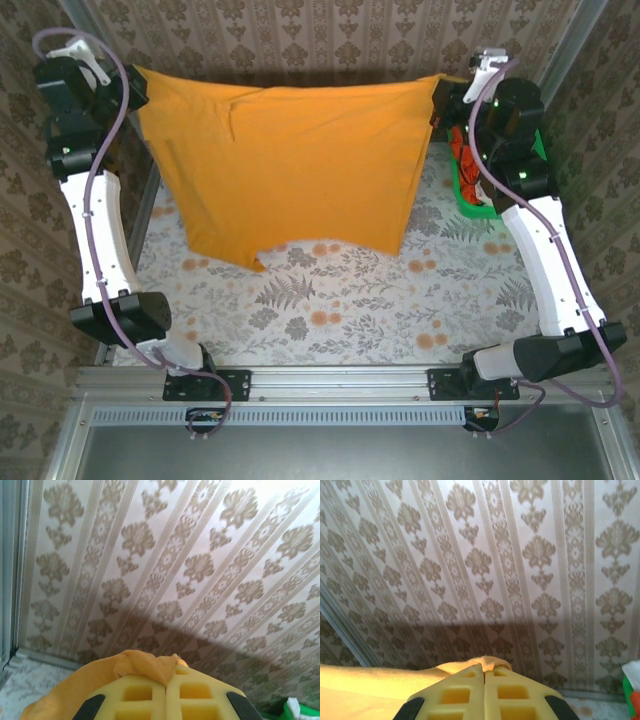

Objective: Fold and stack the t-shirts

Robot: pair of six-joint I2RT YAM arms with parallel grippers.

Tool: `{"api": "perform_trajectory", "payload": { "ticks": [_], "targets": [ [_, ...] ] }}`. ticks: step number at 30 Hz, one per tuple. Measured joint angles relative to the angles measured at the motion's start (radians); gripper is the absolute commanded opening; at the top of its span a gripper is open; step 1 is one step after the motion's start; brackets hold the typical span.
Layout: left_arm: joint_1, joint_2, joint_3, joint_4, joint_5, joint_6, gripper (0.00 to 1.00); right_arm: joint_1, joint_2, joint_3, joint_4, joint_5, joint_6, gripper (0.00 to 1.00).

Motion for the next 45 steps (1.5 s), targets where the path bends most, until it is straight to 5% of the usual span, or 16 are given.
{"api": "perform_trajectory", "payload": {
  "ticks": [6, 11, 23, 29, 36, 45],
  "targets": [
    [0.009, 0.011, 0.136, -0.021, 0.008, 0.000, 0.00, 0.000, 0.040, 0.153, -0.010, 0.002, -0.023, 0.00],
    [0.022, -0.046, 0.069, -0.016, 0.017, 0.001, 0.00, 0.000, 0.002, 0.116, -0.010, 0.006, -0.034, 0.00],
    [0.033, -0.507, -0.917, 0.023, 0.043, 0.000, 0.00, 0.001, -0.386, -0.593, -0.061, -0.025, 0.017, 0.00],
    [0.052, -0.630, -1.281, -0.039, 0.039, 0.000, 0.00, 0.002, -0.521, -0.966, -0.100, -0.048, 0.144, 0.00],
    [0.066, -0.579, -1.469, 0.029, 0.023, -0.051, 0.00, 0.016, -0.443, -1.232, -0.071, -0.058, 0.297, 0.00],
    [0.065, -0.333, -1.523, 0.246, 0.020, -0.147, 0.00, 0.064, -0.189, -1.242, 0.117, -0.050, 0.392, 0.00]
  ]
}}
